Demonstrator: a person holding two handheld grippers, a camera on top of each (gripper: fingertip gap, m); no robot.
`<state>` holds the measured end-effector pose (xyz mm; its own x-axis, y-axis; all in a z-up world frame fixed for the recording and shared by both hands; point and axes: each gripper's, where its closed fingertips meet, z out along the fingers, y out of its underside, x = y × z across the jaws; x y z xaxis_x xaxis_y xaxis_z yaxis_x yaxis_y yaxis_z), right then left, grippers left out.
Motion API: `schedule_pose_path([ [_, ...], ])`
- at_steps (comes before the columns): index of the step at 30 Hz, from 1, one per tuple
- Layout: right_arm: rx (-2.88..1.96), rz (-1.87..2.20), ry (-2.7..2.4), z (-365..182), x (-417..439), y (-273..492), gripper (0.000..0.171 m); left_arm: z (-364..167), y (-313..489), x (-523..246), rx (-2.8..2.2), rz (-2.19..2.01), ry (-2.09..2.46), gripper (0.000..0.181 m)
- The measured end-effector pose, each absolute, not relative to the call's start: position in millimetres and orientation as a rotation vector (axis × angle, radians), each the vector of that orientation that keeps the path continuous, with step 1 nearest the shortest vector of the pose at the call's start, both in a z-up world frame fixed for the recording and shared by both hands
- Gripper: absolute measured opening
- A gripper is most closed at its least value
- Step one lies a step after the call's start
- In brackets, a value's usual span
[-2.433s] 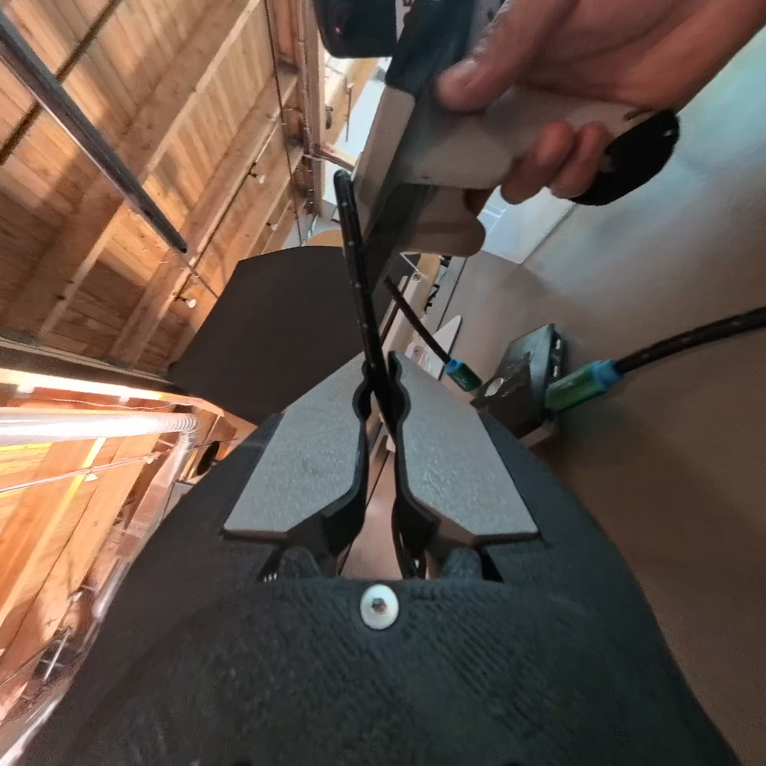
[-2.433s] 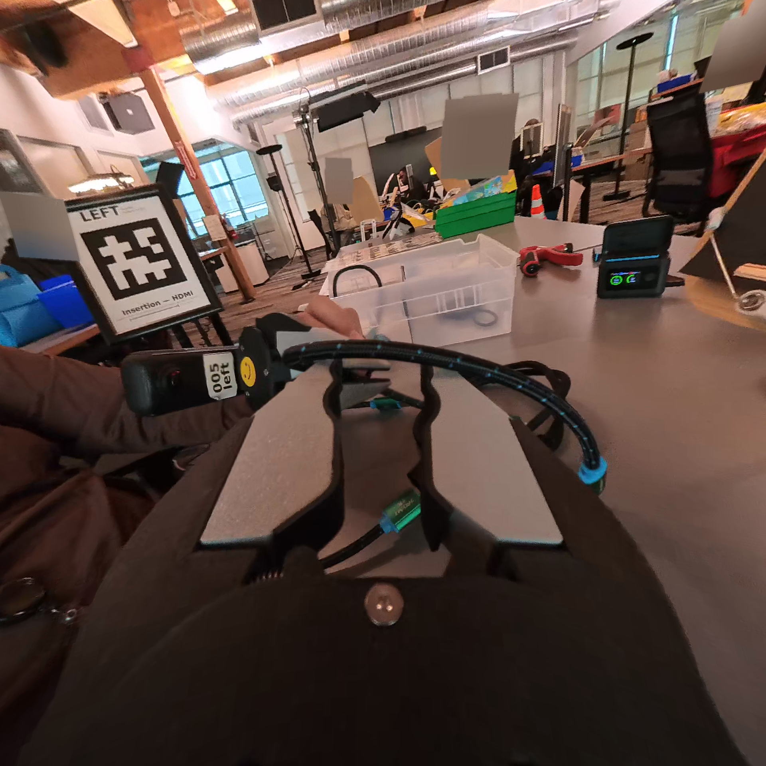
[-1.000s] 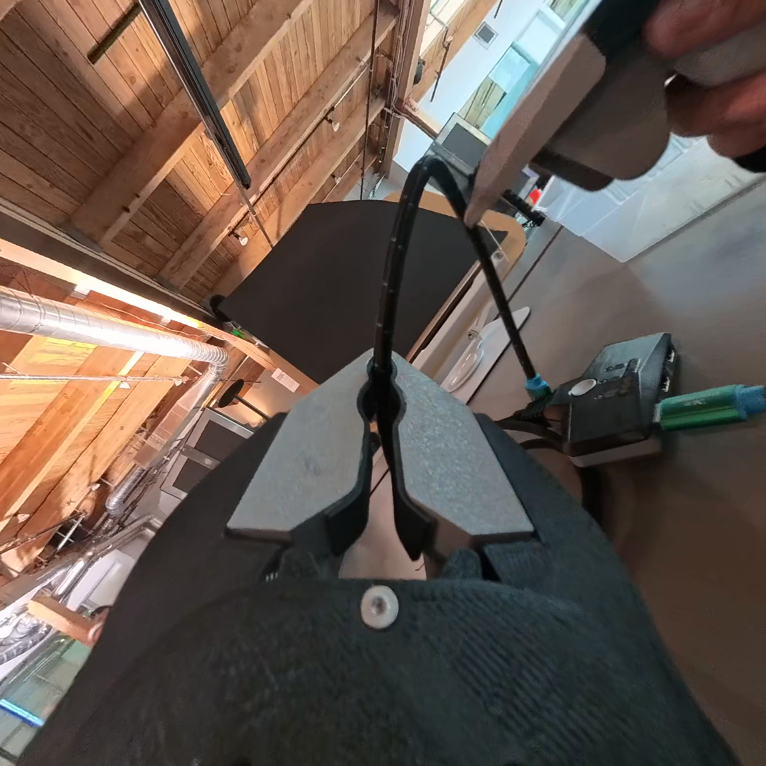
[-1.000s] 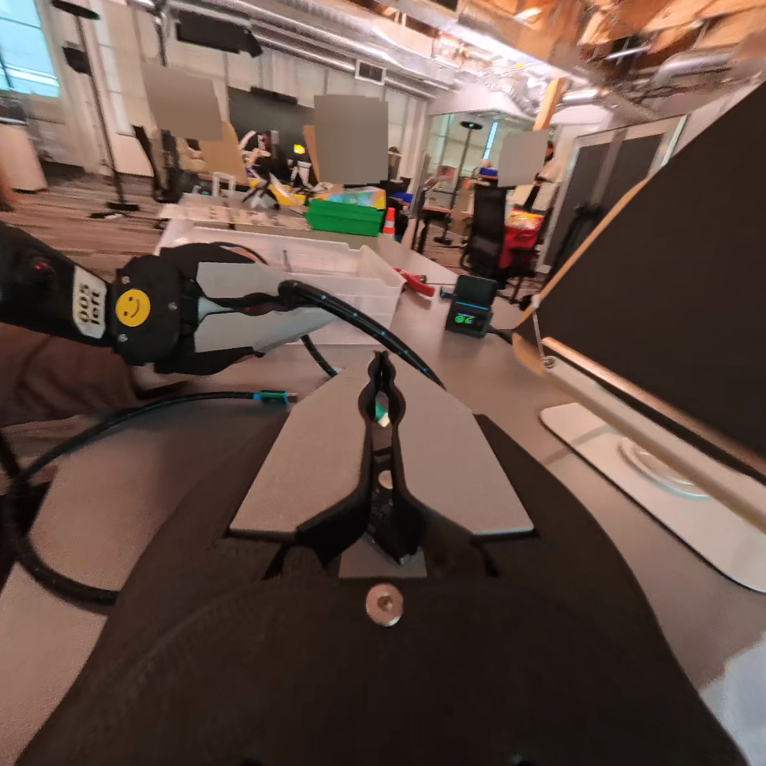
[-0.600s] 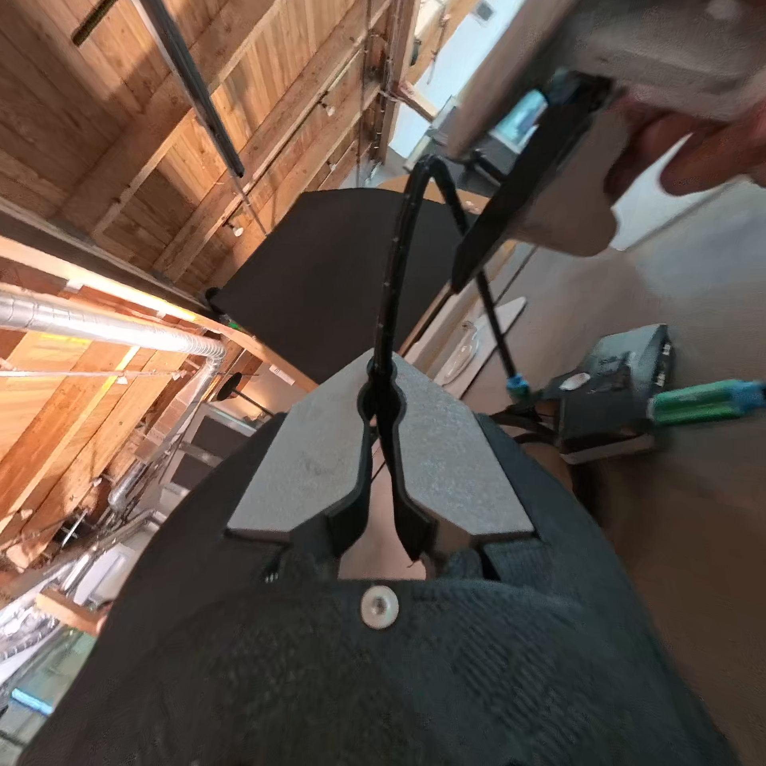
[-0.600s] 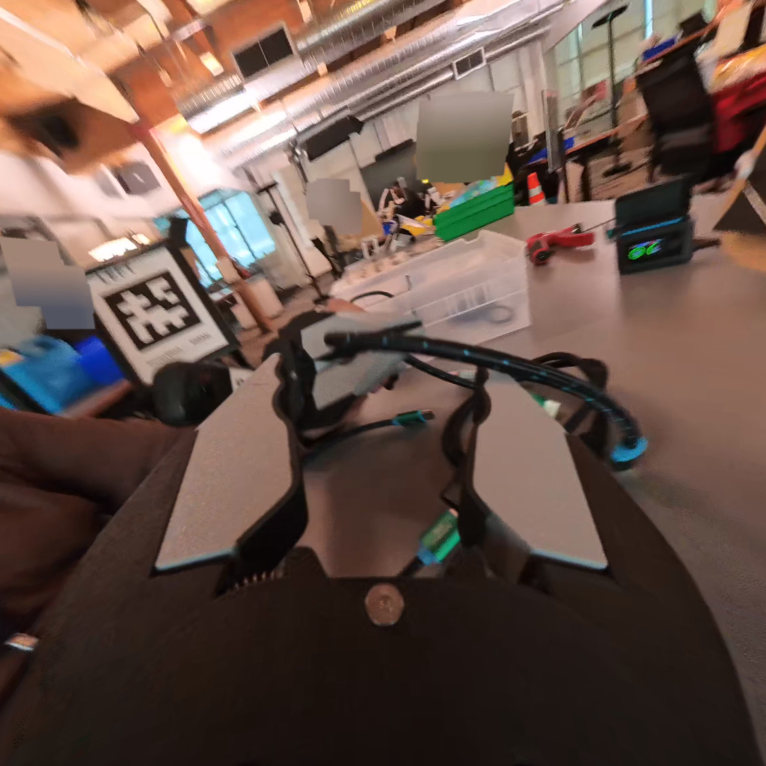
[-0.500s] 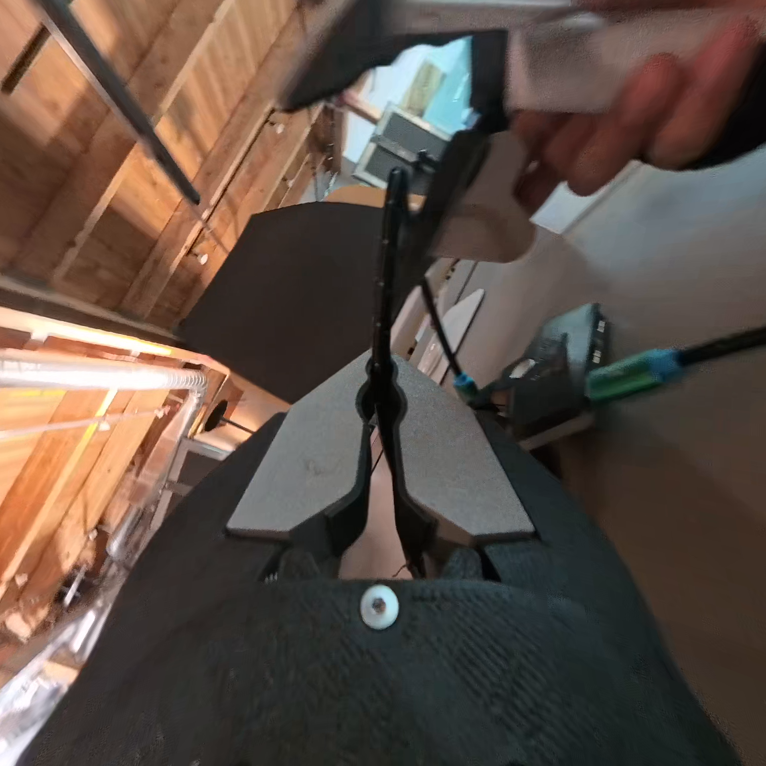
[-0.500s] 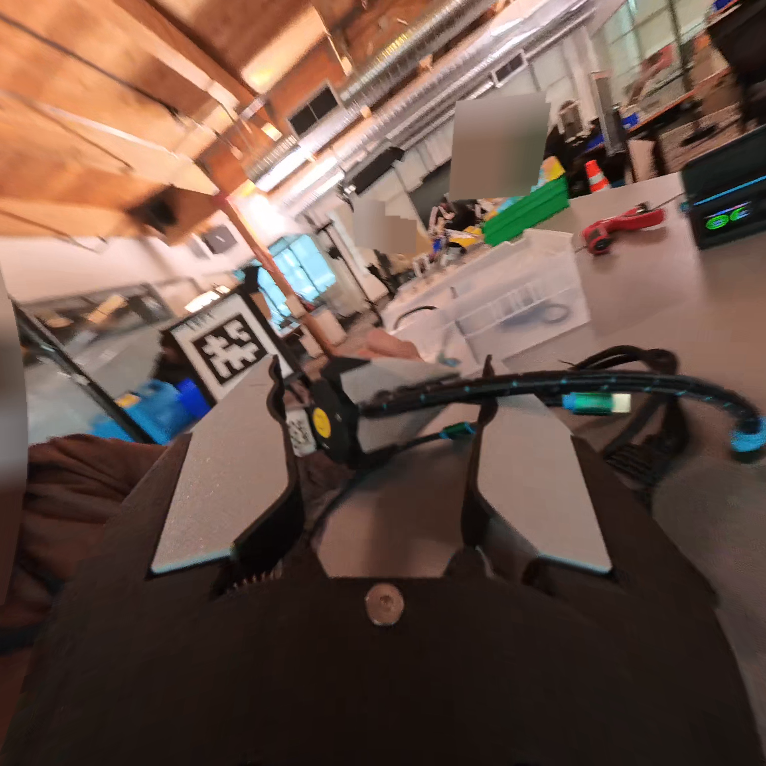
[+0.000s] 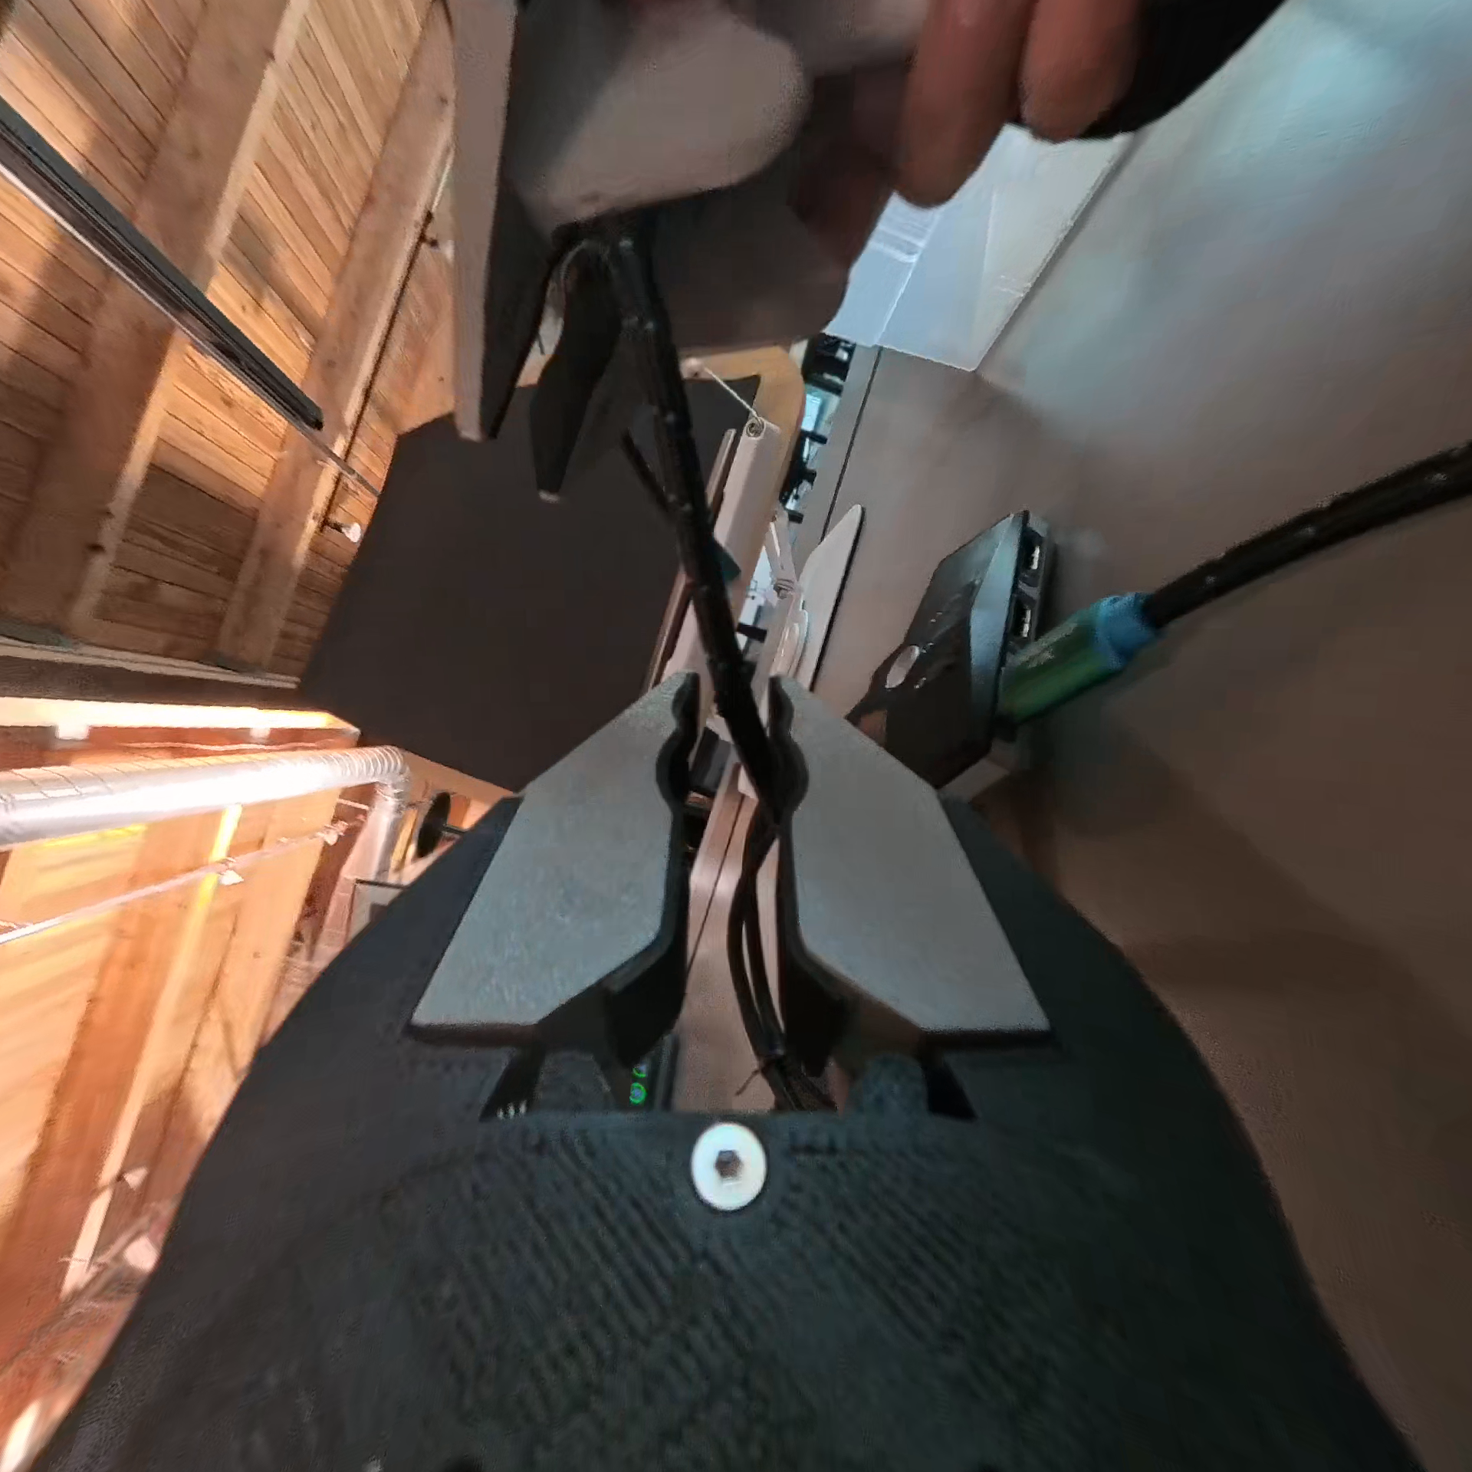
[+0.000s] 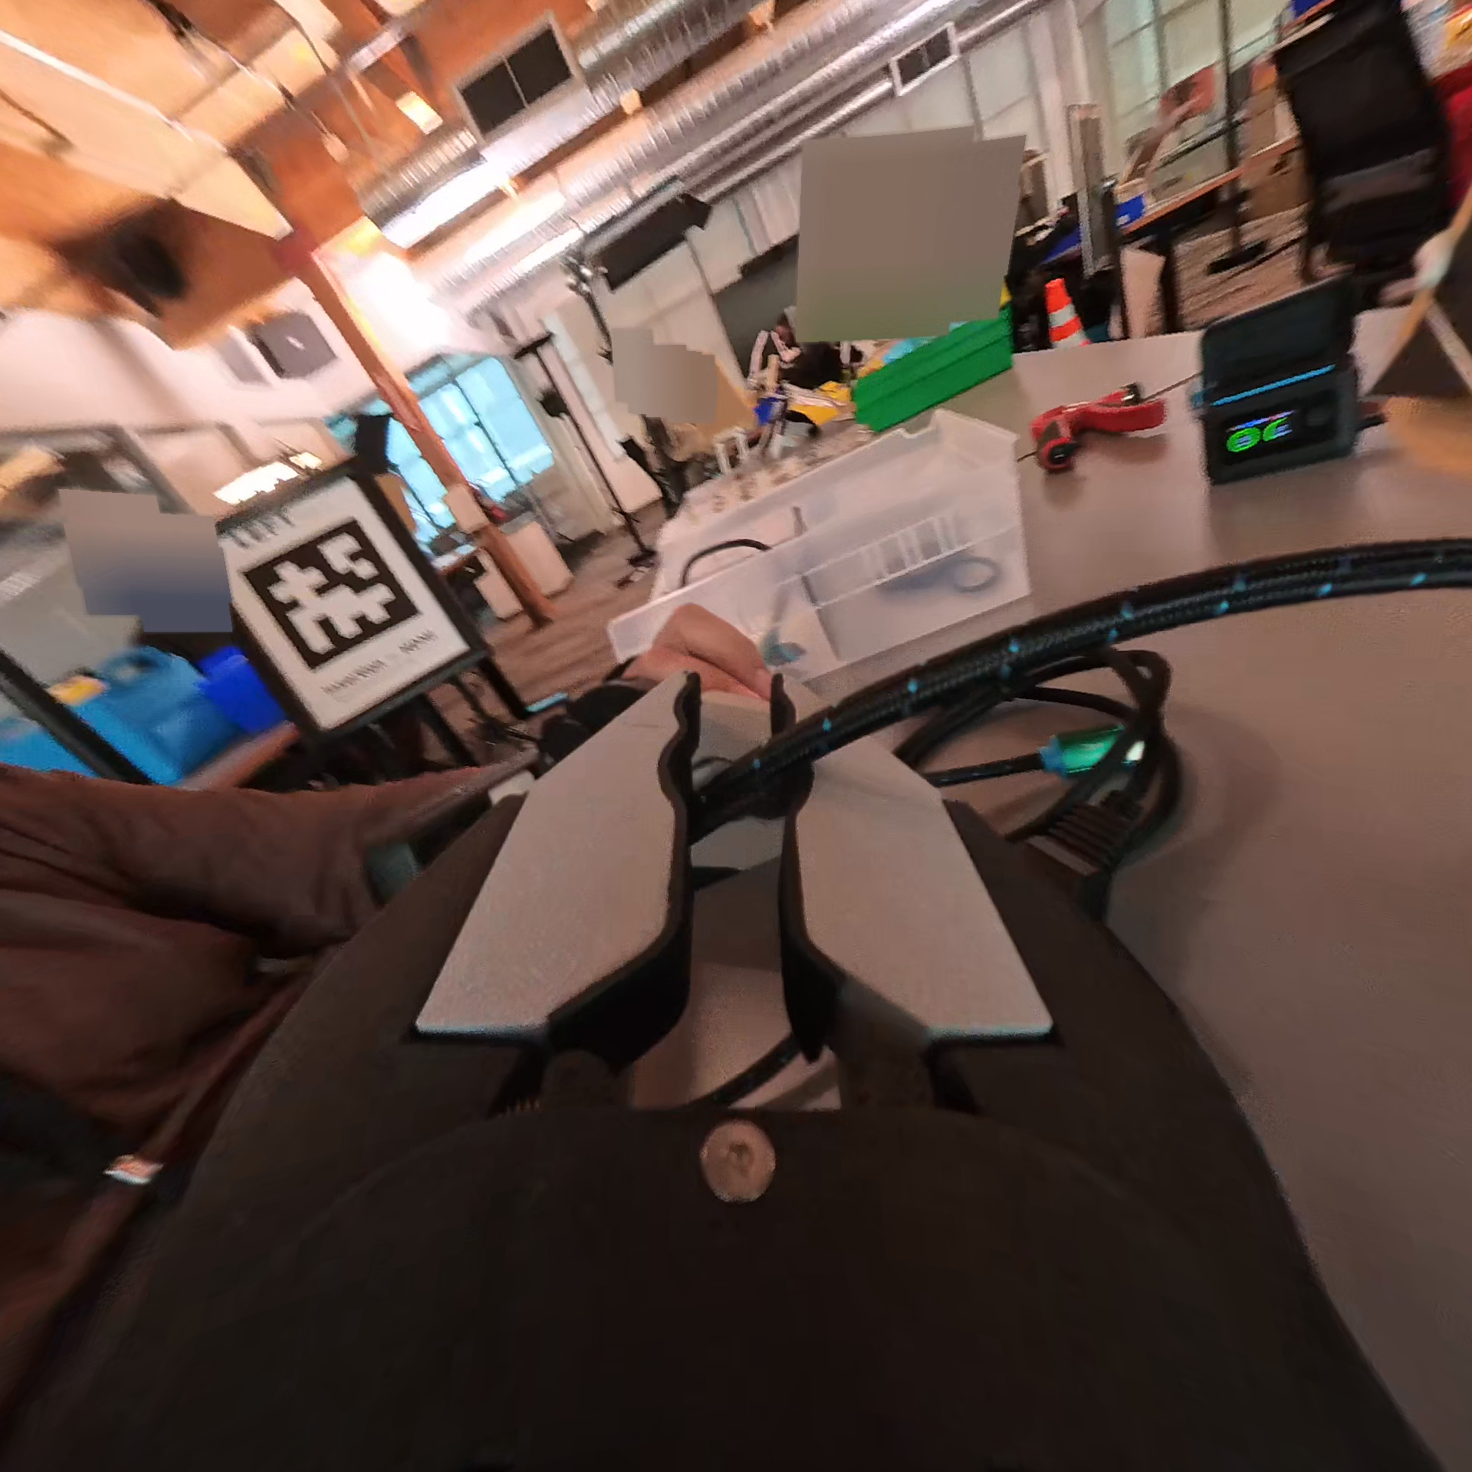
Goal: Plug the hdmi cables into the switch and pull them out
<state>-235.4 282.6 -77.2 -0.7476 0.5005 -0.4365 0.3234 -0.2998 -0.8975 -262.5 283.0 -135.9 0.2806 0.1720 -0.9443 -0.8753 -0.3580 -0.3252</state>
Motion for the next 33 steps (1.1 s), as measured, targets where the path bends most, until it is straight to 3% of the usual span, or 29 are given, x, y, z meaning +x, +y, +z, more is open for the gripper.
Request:
schedule_pose_path([
  [11, -0.918, 1.731, -1.726, -64, -230, 294, 0.015, -130, 270, -291, -1.604, 1.035, 0.409, 0.044],
  [16, -0.902, 1.584, -1.617, -55, -220, 315, 0.012, -119, 260, -310, -1.586, 1.101, 0.292, 0.016],
  [20, -0.921, 1.540, -1.800, -61, -208, 307, 0.013, -125, 258, -320, -1.627, 1.089, 0.255, 0.019],
  [33, -0.626, 1.471, -1.739, 2, -168, 282, 0.009, -152, 263, -331, -1.758, 1.145, 0.301, 0.018],
])
